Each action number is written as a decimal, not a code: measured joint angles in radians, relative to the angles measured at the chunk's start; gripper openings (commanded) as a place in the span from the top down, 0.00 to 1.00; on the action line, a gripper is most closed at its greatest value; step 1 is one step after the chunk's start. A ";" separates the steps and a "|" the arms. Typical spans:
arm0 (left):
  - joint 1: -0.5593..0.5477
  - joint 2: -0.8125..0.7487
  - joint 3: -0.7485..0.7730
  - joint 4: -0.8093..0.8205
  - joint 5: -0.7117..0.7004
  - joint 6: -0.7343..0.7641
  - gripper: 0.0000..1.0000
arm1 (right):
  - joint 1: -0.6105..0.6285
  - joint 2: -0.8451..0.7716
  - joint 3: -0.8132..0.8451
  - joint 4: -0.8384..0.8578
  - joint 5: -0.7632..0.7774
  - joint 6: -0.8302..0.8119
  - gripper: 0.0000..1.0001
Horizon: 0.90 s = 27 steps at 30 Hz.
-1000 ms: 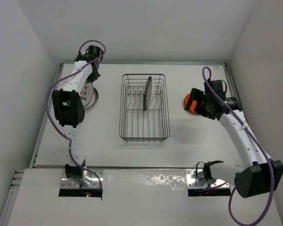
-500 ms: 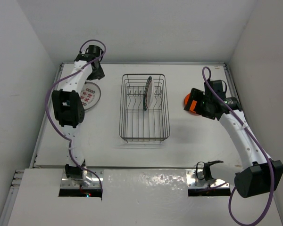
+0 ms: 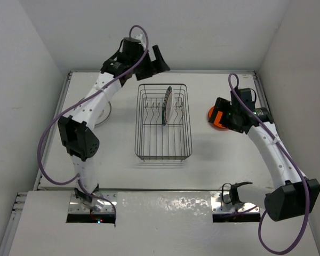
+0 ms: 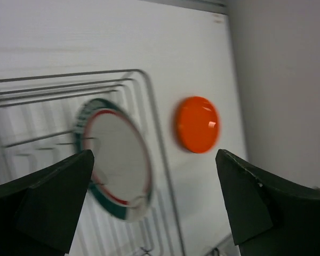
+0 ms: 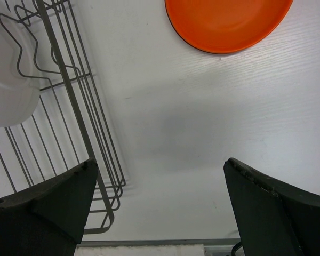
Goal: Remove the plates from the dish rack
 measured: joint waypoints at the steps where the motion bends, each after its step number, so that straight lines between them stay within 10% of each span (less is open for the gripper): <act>1: -0.019 -0.007 -0.006 0.040 0.061 -0.027 0.09 | 0.000 0.000 0.002 0.000 0.000 0.000 0.01; 10: -0.058 0.132 0.043 0.084 0.230 -0.101 0.43 | 0.000 -0.005 0.004 -0.021 0.010 -0.008 0.01; 27: -0.168 0.140 -0.062 -0.076 0.131 -0.054 0.66 | 0.000 -0.034 0.004 -0.041 0.037 -0.020 0.01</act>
